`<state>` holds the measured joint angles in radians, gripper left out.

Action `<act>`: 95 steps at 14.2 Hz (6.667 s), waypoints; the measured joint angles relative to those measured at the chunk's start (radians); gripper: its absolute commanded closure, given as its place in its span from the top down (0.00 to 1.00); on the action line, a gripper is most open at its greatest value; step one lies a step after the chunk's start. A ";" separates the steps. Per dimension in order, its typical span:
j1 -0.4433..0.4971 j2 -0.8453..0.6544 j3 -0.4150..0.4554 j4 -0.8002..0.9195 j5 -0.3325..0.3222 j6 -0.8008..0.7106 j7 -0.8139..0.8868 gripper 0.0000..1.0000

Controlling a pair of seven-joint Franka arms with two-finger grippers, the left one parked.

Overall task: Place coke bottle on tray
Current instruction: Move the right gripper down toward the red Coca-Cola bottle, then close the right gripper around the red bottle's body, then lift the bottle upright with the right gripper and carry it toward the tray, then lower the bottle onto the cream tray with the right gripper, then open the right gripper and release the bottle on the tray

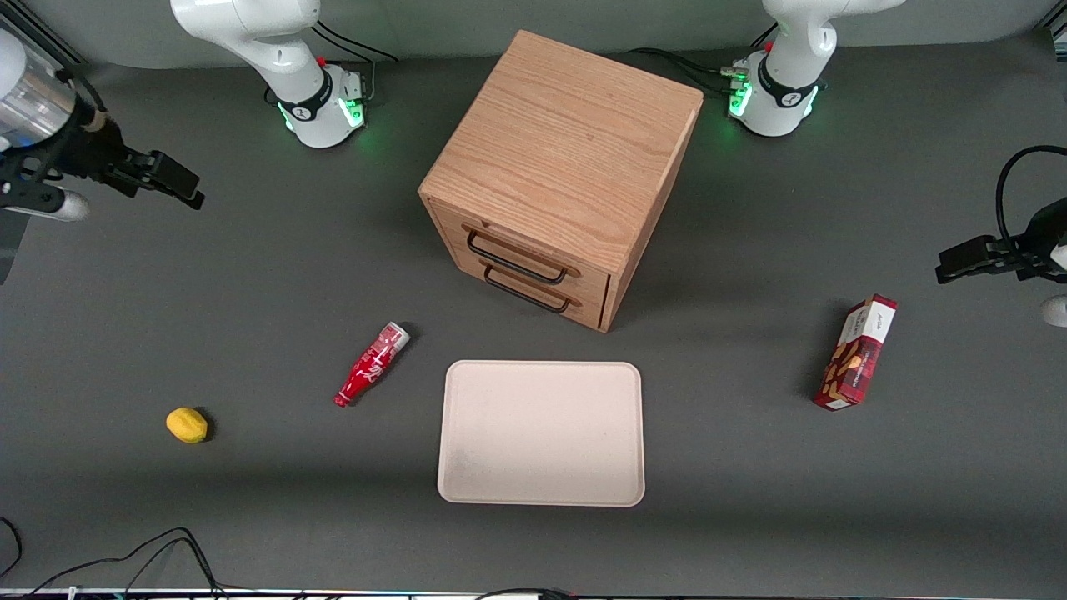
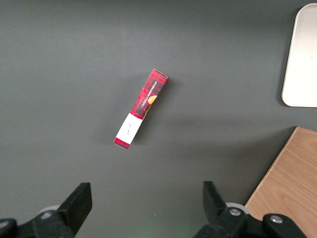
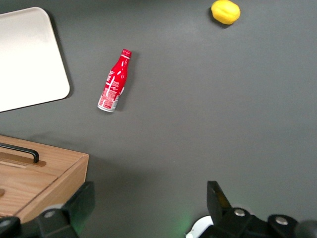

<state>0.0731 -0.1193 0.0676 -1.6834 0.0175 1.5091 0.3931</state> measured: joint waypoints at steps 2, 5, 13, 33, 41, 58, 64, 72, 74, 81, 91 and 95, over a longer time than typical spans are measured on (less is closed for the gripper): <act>0.001 0.069 0.052 0.015 0.002 0.068 0.094 1.00; 0.006 0.241 0.111 0.053 0.012 0.187 0.255 1.00; 0.032 0.673 0.117 -0.001 0.015 0.546 0.518 1.00; 0.035 0.738 0.121 -0.132 -0.038 0.809 0.533 0.00; 0.033 0.580 0.146 0.286 -0.045 0.259 0.370 0.00; 0.115 1.097 0.306 0.557 -0.071 0.459 0.119 0.00; 0.116 1.115 0.307 0.571 -0.098 0.469 0.081 0.00; 0.126 1.152 0.307 0.571 -0.121 0.528 0.081 0.00; 0.125 1.153 0.307 0.571 -0.121 0.529 0.081 0.99; 0.126 1.153 0.307 0.575 -0.121 0.530 0.081 1.00; 0.099 0.977 0.304 0.628 -0.133 0.336 0.081 1.00; 0.046 0.737 0.255 0.637 -0.133 0.137 0.081 1.00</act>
<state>0.1187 0.6176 0.3226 -1.0461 -0.1157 1.6465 0.4739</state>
